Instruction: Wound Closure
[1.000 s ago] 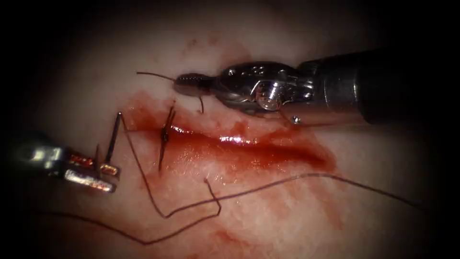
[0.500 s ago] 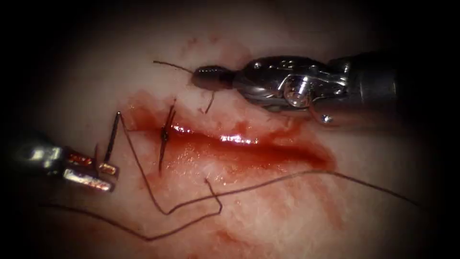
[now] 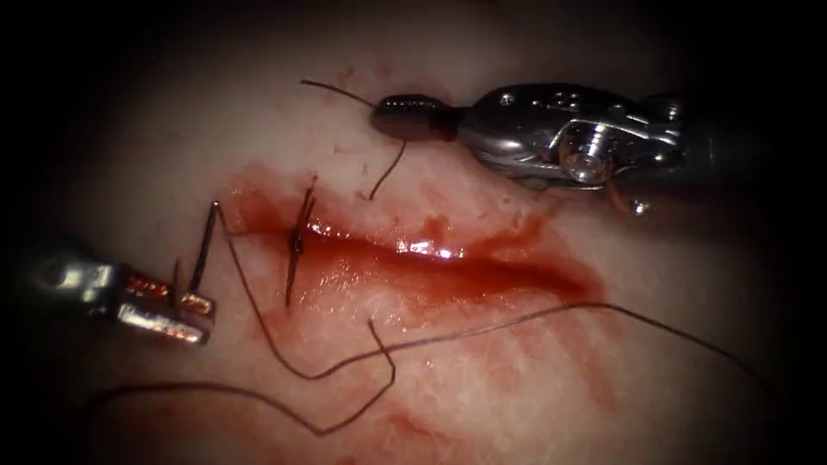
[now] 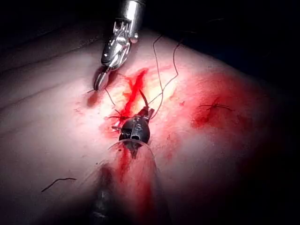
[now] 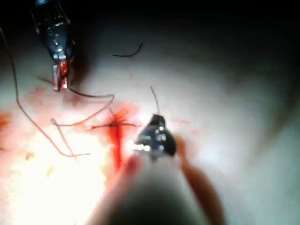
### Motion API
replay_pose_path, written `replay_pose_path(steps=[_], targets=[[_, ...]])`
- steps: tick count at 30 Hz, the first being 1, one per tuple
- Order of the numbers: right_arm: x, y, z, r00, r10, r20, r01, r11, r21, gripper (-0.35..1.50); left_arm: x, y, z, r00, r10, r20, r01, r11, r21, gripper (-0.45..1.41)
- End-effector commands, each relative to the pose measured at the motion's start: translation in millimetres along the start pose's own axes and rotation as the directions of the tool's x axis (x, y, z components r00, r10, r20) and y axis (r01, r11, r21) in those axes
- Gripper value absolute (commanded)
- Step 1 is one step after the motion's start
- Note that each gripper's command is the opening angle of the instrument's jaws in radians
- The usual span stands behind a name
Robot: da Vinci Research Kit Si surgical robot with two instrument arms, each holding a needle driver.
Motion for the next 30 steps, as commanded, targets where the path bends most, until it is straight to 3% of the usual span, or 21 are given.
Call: replay_pose_path(steps=[1, 20, 21, 24, 27, 30], targets=[[0.0, -0.3, 0.9, 1.000, 0.002, -0.006, -0.002, 1.000, 0.003, -0.35, -0.4, -0.1, 0.8, 1.000, 0.000, 0.000, 0.000, 1.000, -0.002, -0.45], [1.4, -0.8, 0.7, 0.995, -0.010, -0.098, 0.012, 1.000, 0.020, -0.35, -0.2, 0.0, 0.9, 1.000, 0.000, 0.000, 0.000, 1.000, -0.002, -0.45], [1.5, -0.8, 0.7, 0.993, -0.018, -0.117, 0.020, 1.000, 0.019, 0.04, -0.1, 0.0, 0.8, 1.000, -0.001, -0.001, 0.001, 1.000, -0.002, -0.45], [2.1, -0.7, 0.1, 0.989, -0.035, -0.147, 0.031, 0.999, -0.032, 0.96, 0.7, -0.2, 0.6, 1.000, -0.007, 0.000, 0.007, 1.000, 0.007, -0.45], [3.3, -0.3, -1.5, 0.988, -0.038, -0.153, 0.027, 0.997, -0.069, 1.23, 2.0, 0.0, 0.7, 1.000, -0.015, -0.002, 0.015, 1.000, 0.012, -0.45], [4.5, 0.3, -3.7, 0.986, -0.044, -0.163, 0.029, 0.995, -0.095, 1.30, 3.6, 0.2, 1.2, 1.000, -0.013, -0.004, 0.013, 1.000, 0.020, -0.45]])
